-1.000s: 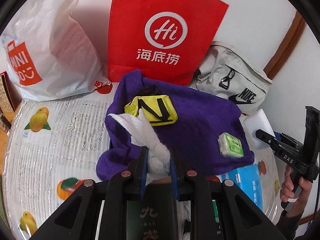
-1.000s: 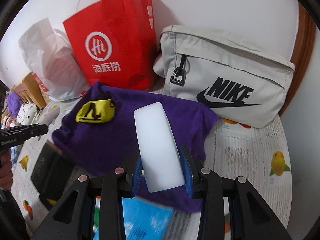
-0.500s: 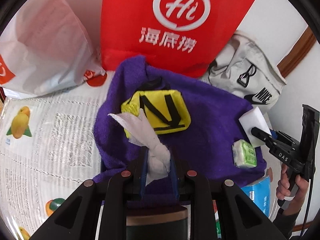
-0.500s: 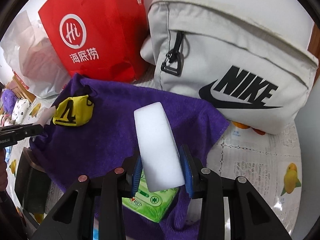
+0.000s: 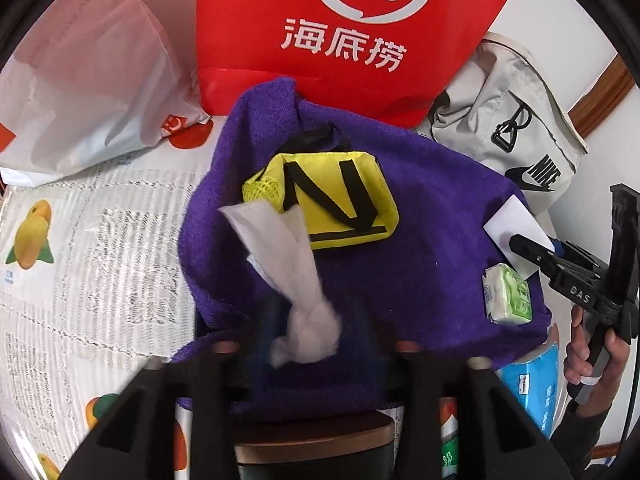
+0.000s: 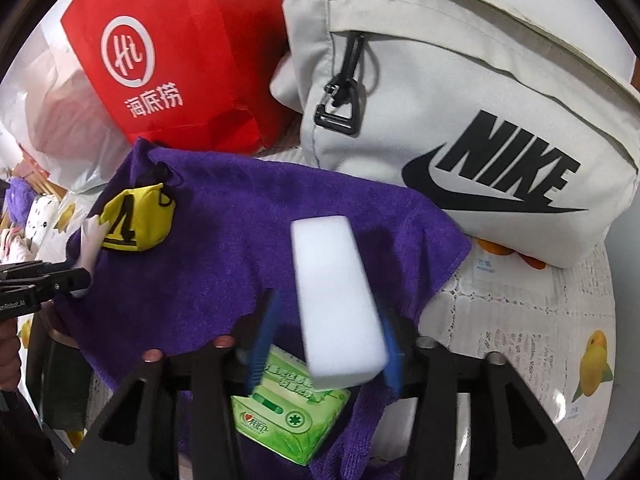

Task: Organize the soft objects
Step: 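Open both grippers to drop the cloth and sponge onto the purple towel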

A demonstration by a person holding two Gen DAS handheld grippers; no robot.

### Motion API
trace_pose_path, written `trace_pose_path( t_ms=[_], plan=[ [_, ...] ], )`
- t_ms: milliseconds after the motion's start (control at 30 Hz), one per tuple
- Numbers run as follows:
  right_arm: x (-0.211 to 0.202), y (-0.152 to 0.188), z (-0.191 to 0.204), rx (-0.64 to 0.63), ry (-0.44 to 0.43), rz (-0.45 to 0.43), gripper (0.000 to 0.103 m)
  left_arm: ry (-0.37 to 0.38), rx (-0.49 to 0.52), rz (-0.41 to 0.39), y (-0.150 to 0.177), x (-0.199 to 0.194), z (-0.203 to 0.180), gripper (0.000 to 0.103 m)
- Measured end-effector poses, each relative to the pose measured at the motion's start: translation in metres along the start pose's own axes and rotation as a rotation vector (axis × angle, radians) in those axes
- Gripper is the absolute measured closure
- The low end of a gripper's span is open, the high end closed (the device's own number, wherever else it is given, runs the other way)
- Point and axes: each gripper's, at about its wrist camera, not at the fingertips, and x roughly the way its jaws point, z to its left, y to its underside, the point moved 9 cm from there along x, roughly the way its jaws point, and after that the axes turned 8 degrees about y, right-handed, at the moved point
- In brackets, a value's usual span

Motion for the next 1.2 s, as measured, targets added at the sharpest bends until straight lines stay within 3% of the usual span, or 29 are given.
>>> trace_pose_path(
  t_ms=[33,67,267,533,867,1200],
  plan=[
    [-0.001,0.000,0.001,-0.002,-0.005,-0.001,0.044,-0.010,0.003,-0.013,0.000,-0.004,0.001,0.038],
    [-0.002,0.001,0.002,-0.004,-0.006,-0.004,0.040,-0.015,0.006,-0.022,0.000,-0.007,0.001,0.037],
    [-0.020,0.001,0.001,-0.007,0.028,-0.026,0.040,-0.032,0.013,-0.033,0.005,-0.027,0.000,0.037],
    [-0.071,0.014,-0.001,0.030,0.026,-0.083,0.040,-0.034,0.028,-0.066,0.024,-0.067,-0.008,0.037],
    [-0.146,0.078,0.024,0.046,-0.005,-0.135,0.039,-0.043,0.060,-0.114,0.081,-0.119,-0.026,0.037],
    [-0.192,0.144,0.052,0.044,-0.022,-0.165,0.037,-0.024,0.098,-0.068,0.157,-0.124,-0.043,0.033]
  ],
)
